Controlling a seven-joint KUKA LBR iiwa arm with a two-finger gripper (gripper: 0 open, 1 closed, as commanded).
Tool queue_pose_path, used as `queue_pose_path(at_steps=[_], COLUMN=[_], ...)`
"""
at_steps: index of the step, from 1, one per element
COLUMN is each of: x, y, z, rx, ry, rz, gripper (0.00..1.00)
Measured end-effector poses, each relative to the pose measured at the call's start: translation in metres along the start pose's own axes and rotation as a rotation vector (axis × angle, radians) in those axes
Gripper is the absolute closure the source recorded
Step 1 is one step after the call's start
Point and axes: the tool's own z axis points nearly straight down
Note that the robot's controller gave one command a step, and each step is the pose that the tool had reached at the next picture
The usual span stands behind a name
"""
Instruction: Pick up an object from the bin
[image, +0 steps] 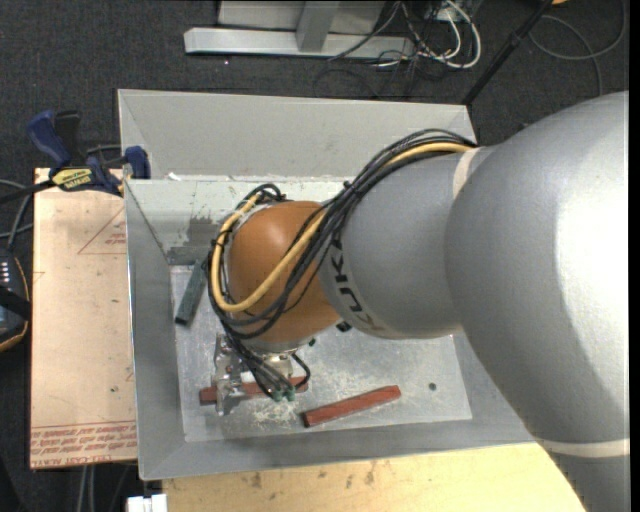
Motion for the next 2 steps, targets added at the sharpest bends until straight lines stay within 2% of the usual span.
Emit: queue_pose_path(at_steps=[1, 2], x=[-0.0013, -0.0013], y=[0.0042, 0.0042], z=[-0.0999, -0.0999], rx=[-0.001, -0.001], ry=[-0.003, -0.003], rz=[-0.011, -0.011], gripper=[1.0, 1.0])
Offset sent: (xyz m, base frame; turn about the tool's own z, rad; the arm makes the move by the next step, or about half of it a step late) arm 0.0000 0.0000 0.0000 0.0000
